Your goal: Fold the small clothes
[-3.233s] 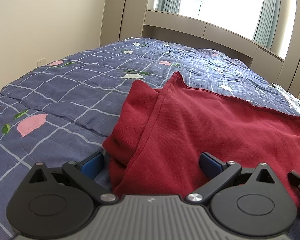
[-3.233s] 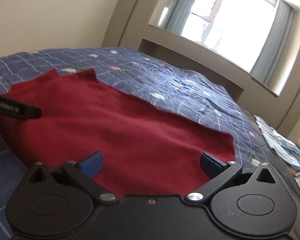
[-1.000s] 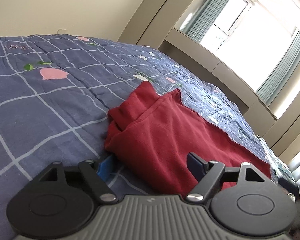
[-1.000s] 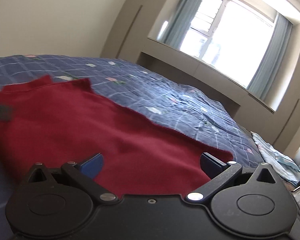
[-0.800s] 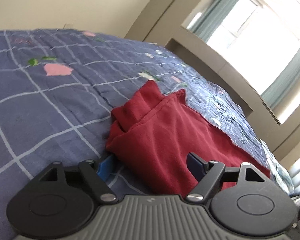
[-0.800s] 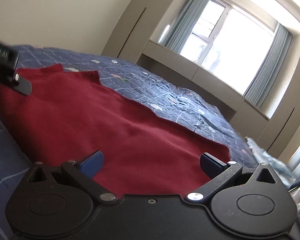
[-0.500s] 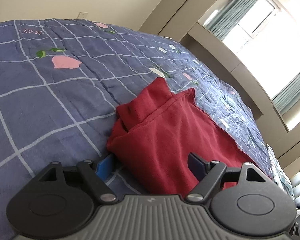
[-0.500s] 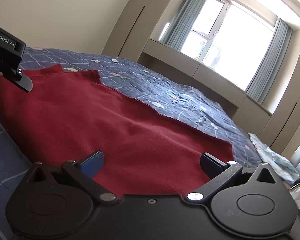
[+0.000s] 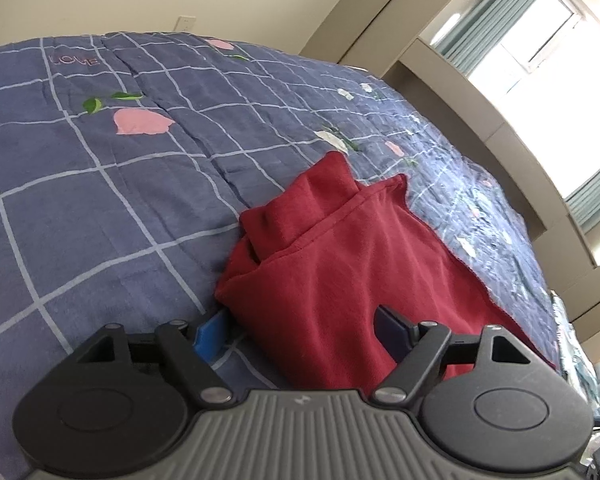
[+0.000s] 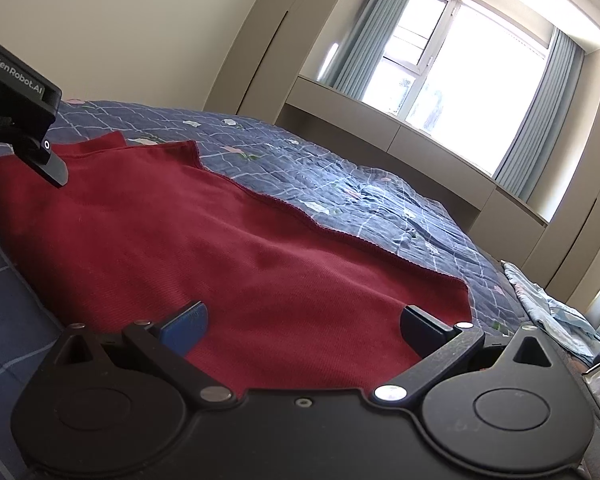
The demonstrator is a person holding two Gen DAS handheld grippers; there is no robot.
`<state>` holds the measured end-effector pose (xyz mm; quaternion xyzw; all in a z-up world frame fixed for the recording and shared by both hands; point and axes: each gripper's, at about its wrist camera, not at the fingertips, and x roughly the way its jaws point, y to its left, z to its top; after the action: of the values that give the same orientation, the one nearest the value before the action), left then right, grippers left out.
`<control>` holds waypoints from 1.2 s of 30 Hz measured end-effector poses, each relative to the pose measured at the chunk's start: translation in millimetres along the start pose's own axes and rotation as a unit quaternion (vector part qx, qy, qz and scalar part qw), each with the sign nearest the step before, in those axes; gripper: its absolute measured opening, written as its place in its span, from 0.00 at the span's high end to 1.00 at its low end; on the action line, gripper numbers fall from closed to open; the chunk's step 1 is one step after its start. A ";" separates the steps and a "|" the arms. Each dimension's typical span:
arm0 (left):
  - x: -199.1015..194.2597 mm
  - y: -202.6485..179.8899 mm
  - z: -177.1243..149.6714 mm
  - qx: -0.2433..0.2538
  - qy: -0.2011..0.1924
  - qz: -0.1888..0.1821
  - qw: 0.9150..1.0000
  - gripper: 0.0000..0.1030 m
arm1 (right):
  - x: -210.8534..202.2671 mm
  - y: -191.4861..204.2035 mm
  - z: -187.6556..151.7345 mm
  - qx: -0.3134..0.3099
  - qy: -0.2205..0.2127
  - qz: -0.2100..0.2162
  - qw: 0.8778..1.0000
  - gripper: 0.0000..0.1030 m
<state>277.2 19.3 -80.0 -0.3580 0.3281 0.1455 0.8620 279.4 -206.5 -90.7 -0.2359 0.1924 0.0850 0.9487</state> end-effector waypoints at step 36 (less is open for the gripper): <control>-45.2 -133.6 15.7 0.245 -0.084 -0.197 0.946 0.93 | -37.5 -111.5 -22.9 0.193 0.026 0.029 0.980 0.00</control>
<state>315.7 -63.8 28.3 -0.1795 0.2033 -0.0825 0.9590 265.9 -317.6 -47.9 -0.0450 0.2368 0.0674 0.9682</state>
